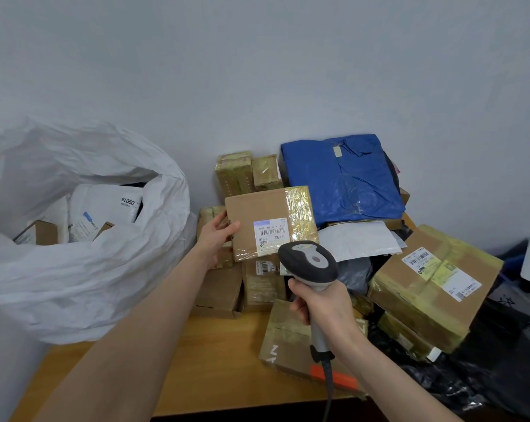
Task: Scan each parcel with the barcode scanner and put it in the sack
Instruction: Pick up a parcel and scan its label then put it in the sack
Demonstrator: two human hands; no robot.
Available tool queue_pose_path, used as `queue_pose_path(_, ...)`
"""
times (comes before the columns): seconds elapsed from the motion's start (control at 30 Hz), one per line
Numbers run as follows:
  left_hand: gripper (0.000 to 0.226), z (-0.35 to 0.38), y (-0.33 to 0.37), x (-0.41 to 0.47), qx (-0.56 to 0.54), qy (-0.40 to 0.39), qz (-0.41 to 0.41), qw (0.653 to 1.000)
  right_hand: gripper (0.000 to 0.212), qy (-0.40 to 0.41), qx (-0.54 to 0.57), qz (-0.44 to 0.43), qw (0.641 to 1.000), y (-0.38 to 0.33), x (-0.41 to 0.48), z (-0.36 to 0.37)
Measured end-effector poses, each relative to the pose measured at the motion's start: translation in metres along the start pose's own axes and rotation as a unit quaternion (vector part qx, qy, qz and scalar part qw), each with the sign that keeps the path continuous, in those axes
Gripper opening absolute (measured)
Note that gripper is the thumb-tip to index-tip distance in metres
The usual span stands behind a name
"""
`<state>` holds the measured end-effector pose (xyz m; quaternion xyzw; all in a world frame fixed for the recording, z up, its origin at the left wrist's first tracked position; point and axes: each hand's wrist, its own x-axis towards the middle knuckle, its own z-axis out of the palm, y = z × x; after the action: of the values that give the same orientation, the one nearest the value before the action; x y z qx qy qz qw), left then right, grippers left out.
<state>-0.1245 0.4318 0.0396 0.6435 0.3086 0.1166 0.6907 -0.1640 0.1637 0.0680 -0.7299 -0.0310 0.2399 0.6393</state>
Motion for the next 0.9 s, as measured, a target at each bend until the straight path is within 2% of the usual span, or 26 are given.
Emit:
queue_pose_path(0.5,0.066,-0.001,0.007,-0.014,0.000,-0.001,-0.010,1.000,0.030,-0.012,-0.028,-0.016,0.999,-0.002,-0.003,-0.002)
queue_pose_path(0.73,0.062,-0.022,0.026,-0.032,-0.010,0.046,0.005,0.999,0.019,-0.073,0.055,-0.042,0.995,-0.025,0.011,0.014)
queue_pose_path(0.9,0.055,-0.085,0.066,-0.044,-0.013,0.108,0.033,0.994,0.008,-0.122,0.114,-0.070,0.983,-0.070,0.035,0.072)
